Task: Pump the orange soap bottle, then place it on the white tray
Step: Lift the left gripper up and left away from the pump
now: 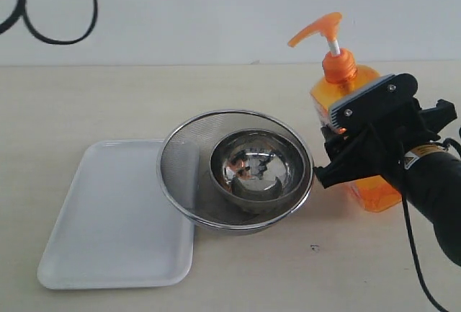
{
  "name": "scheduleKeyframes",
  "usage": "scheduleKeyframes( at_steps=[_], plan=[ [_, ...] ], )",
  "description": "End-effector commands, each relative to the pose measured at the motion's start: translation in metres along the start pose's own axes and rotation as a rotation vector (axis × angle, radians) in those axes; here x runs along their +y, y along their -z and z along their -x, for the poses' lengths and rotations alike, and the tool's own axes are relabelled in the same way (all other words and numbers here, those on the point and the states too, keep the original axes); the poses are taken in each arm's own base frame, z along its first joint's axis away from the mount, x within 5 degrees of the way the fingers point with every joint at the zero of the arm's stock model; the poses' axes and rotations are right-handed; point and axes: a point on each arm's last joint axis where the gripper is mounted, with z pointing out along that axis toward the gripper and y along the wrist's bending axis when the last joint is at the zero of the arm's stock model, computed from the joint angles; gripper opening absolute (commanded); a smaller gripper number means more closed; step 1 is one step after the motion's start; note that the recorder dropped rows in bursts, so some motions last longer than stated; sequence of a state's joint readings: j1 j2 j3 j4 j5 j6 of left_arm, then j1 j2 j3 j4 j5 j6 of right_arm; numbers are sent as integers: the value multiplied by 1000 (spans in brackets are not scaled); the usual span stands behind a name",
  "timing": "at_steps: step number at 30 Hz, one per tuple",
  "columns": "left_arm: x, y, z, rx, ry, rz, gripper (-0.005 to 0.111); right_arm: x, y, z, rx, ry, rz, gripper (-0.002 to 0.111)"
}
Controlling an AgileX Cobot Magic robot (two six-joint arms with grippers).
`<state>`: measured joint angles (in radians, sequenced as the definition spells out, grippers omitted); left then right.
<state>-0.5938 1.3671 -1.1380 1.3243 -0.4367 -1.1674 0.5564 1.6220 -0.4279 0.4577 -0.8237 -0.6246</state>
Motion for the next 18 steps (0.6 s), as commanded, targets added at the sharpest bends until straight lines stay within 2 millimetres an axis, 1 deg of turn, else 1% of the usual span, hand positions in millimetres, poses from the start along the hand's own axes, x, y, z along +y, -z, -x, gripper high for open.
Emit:
scheduleKeyframes(
  at_steps=[1, 2, 5, 7, 10, 14, 18],
  plan=[
    [-7, 31, 6, -23, 1, 33, 5, -3, 1, 1, -3, -79, -24, 0],
    [-9, 42, 7, -28, -3, 48, 5, -4, 1, 1, 2, -102, -37, 0],
    [-11, 61, 5, -35, -7, 73, 5, -6, 1, 0, 11, -144, -60, 0],
    [-15, 80, 1, -37, -11, 102, 5, -6, 1, -1, 18, -212, -59, 0],
    [-17, 96, -11, -33, 8, 136, 5, -6, 1, -4, 50, -313, -67, 0],
    [-22, 111, -25, -85, 55, 159, 5, -7, 2, -10, 108, -399, -99, 0],
    [-30, 124, -49, -163, 85, 194, 5, -8, 2, -14, 145, -464, -119, 0]
  ],
)
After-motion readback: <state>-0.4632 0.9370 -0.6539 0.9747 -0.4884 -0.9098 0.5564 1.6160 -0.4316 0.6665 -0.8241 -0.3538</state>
